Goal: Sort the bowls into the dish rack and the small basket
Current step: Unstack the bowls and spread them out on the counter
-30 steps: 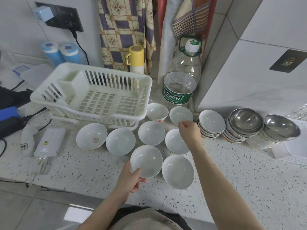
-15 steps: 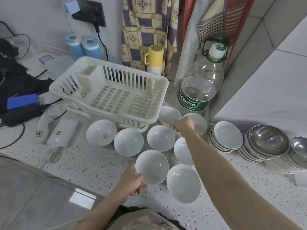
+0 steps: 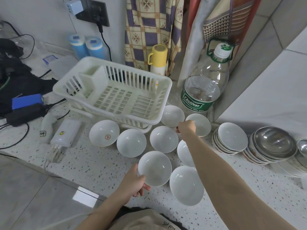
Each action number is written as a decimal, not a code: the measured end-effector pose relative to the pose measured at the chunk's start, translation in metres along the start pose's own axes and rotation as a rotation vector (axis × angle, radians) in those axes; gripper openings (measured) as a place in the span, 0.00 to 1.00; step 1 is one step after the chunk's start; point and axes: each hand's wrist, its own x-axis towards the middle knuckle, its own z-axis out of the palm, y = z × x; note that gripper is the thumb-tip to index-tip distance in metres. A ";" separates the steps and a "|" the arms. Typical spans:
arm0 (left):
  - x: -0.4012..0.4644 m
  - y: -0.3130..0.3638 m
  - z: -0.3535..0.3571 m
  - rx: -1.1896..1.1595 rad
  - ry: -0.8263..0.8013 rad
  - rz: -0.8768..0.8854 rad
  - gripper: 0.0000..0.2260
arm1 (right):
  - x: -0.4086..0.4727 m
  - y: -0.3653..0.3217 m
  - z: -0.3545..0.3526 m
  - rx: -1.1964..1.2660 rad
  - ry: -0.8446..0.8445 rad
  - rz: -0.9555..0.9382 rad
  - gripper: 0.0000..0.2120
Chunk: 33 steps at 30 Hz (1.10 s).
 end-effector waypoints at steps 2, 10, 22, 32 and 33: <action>0.001 -0.001 0.000 -0.001 -0.002 -0.005 0.18 | -0.002 0.002 -0.002 0.007 -0.015 0.006 0.11; 0.003 -0.005 -0.002 -0.008 -0.024 0.017 0.19 | -0.044 0.009 -0.036 -0.009 0.026 -0.140 0.10; -0.002 -0.006 -0.004 -0.018 -0.069 0.016 0.18 | -0.138 0.138 -0.081 -0.139 0.326 -0.110 0.07; 0.002 -0.007 -0.006 0.013 -0.095 0.053 0.18 | -0.166 0.179 -0.079 0.081 -0.113 0.328 0.09; 0.002 -0.006 -0.006 0.011 -0.099 0.058 0.18 | -0.168 0.180 -0.075 0.082 -0.078 0.300 0.10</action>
